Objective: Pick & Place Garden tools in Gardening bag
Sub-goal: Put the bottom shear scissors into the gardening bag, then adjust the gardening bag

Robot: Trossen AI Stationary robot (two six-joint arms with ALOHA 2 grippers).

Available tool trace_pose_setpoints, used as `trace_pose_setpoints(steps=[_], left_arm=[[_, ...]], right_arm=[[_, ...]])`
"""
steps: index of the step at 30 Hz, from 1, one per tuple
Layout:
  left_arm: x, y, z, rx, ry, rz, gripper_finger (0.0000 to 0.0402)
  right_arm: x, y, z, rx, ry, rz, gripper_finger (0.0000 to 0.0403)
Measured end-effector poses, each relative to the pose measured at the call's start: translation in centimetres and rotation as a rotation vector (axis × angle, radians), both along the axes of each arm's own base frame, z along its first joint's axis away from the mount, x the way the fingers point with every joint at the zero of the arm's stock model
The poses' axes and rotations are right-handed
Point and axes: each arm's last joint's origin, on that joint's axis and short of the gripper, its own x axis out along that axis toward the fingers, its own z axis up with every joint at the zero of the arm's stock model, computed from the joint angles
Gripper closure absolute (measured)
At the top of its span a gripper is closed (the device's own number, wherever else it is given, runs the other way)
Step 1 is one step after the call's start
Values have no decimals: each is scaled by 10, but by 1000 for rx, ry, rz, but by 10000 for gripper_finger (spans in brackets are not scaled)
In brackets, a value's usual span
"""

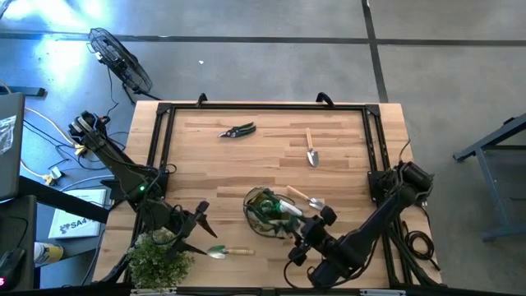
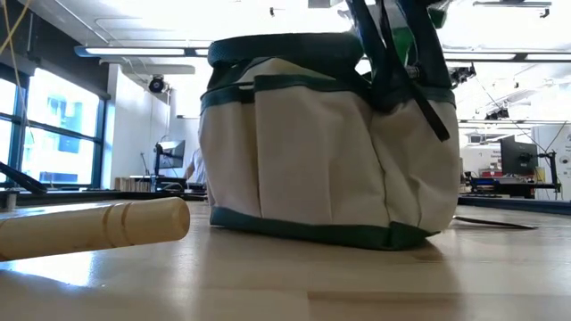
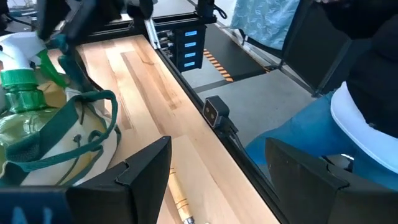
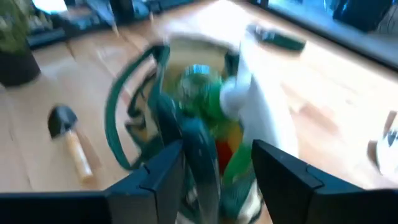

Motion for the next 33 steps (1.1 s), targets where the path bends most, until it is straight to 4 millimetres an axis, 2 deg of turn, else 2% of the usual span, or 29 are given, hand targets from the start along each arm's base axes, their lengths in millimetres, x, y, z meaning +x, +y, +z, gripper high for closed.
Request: trace_pose_setpoints(steps=[6,10,13,16,19,22,26,31,33], left_arm=[[0,0,0,0,4,1,149],[-1,2,-4,46,25,46,149],[-1,7,-9,129,27,167,149],[-2,17,-16,291,19,361,149],[-1,32,-22,469,16,552,149],[6,50,-26,532,62,655,149],[19,70,-29,457,156,666,149],[42,93,-30,308,202,656,149],[52,100,-32,266,204,657,149]], right_arm=[[-17,1,32,-60,-158,21,259],[-23,15,46,-51,-241,78,277],[-19,29,51,0,-245,159,283],[-6,42,50,108,-210,303,286],[11,58,44,172,-211,460,290],[24,68,38,218,-241,573,299],[36,75,19,269,-228,612,326],[47,77,-6,345,-216,538,389],[50,80,-18,387,-216,510,394]])
